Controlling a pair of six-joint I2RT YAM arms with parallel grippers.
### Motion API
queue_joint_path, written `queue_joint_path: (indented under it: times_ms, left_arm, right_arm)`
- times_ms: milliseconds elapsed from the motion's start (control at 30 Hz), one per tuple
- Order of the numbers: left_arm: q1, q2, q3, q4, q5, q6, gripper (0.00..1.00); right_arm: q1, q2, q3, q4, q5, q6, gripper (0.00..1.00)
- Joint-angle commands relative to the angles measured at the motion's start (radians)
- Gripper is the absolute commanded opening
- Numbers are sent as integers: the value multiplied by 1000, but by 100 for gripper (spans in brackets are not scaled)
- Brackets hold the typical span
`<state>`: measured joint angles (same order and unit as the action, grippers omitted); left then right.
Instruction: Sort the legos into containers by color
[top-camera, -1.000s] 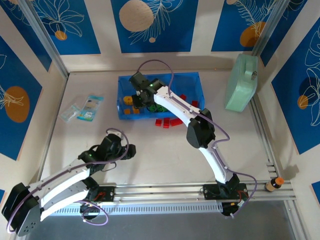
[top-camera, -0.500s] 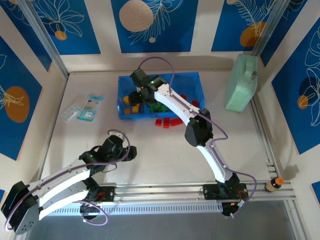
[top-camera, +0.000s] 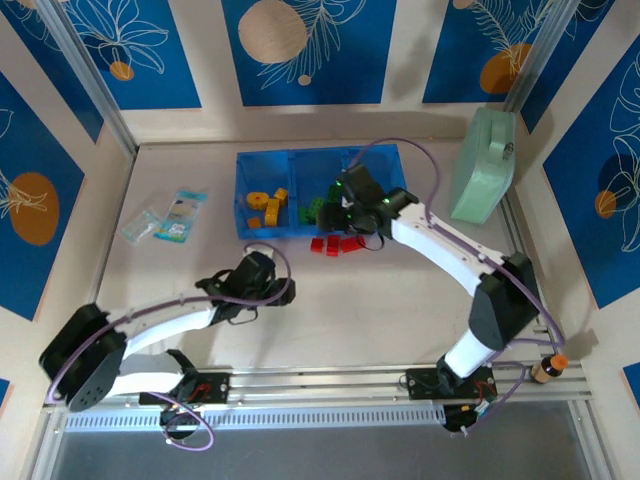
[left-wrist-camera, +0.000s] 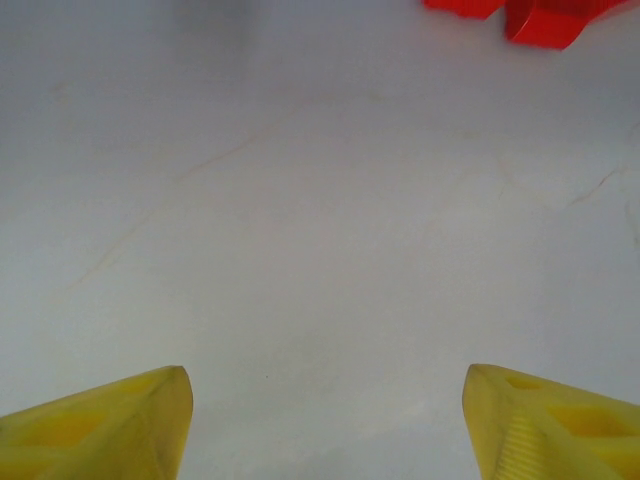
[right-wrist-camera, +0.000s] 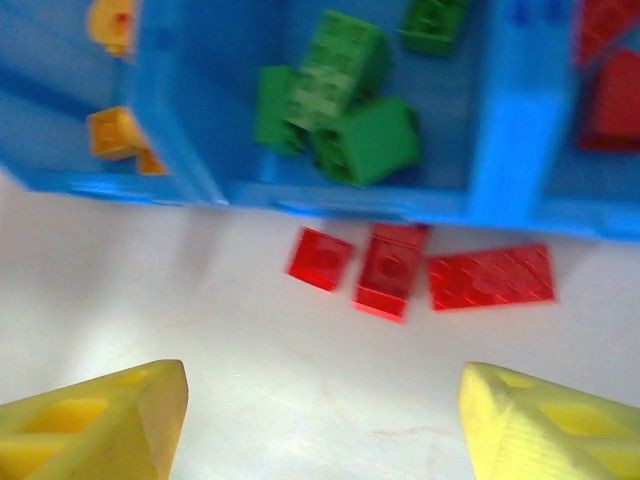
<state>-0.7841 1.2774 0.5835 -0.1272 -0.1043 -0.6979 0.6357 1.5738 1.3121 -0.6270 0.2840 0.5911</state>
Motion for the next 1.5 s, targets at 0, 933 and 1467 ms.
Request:
queue_joint_path:
  times_ms: [0, 933, 1467]
  left_arm:
    - [-7, 98, 115, 45, 20, 31, 71]
    - [75, 647, 671, -129, 1, 179, 57]
    - [79, 735, 750, -174, -9, 222, 47]
  right_arm:
    - [-28, -57, -166, 47, 3, 67, 72]
    - [-274, -526, -570, 70, -102, 60, 71]
    - [-309, -538, -586, 83, -134, 56, 71]
